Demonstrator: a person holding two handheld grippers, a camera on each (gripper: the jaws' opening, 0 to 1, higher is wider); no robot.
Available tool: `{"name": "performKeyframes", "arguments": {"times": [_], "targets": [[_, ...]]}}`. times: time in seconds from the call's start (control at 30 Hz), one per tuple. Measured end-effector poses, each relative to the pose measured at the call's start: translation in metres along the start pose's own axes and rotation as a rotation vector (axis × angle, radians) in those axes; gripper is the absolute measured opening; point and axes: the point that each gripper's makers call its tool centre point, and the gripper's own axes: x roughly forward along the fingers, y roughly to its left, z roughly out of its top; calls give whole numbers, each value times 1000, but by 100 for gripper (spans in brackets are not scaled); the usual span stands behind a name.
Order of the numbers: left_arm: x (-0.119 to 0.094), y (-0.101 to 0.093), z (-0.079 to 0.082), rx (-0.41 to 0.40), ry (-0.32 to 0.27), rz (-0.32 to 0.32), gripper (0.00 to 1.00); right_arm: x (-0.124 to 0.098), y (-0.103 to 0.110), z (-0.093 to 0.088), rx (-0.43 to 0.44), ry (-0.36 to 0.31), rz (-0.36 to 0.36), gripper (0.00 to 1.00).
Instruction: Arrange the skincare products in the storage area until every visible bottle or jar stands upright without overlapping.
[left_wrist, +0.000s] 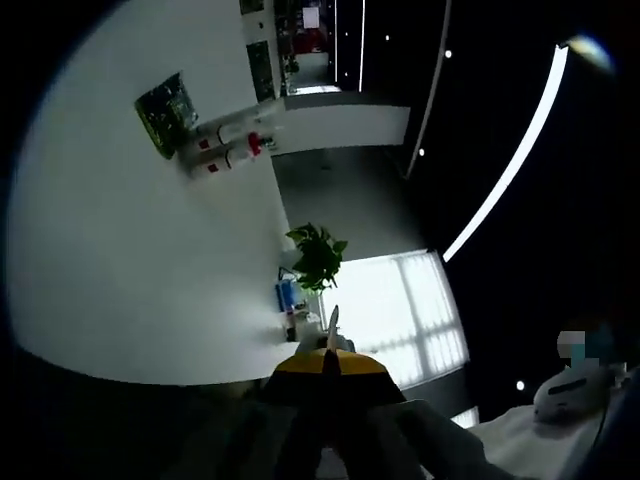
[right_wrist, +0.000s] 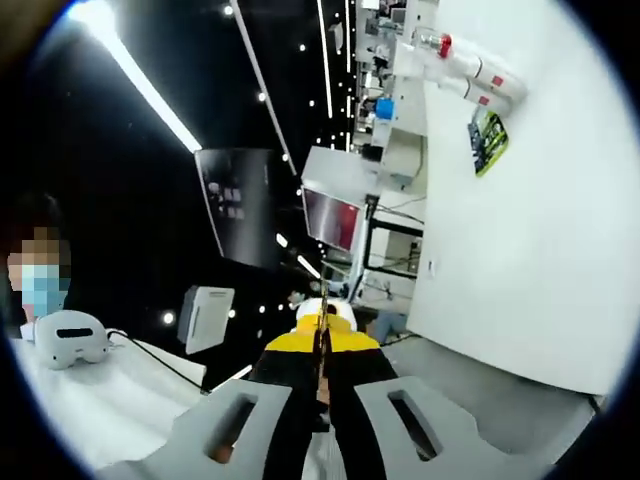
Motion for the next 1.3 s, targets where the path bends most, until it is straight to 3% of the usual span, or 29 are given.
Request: {"name": "performKeyframes", "arguments": {"times": [0.1,0.13,0.3,0.63,0.8,0.9,1.0,1.13,1.2,1.3], "targets": [[-2,5,-6,28,31,36,1,1,-3,9,18,-52,-4,5],[-2,6,-9,33,42,46,1,2,-1,7,21,-37,9,0],[-6,8,-8,11,27,54,2,5,-6,7,9,9,-7,0],[-21,7,-12,57,89,74,2,12,-3,8,27,73,6,0],[-27,6,-7,75,63,73,1,20,-1,8,-6,82,8,0],[-29,6,-2,62,37,64,1,23,-5,10,-70,77,-23,3],[-32,3,13,35,-31,30,1,25,-6,9,-62,82,-25,11],[-34,5,20,44,-42,45,1,29,-3,-4,-66,148,-4,6],[-33,5,20,48,-30,48,1,33,-4,-6,-76,154,-2,0],[-32,6,22,48,-26,50,1,37,-4,-5,-83,158,10,0]]}}
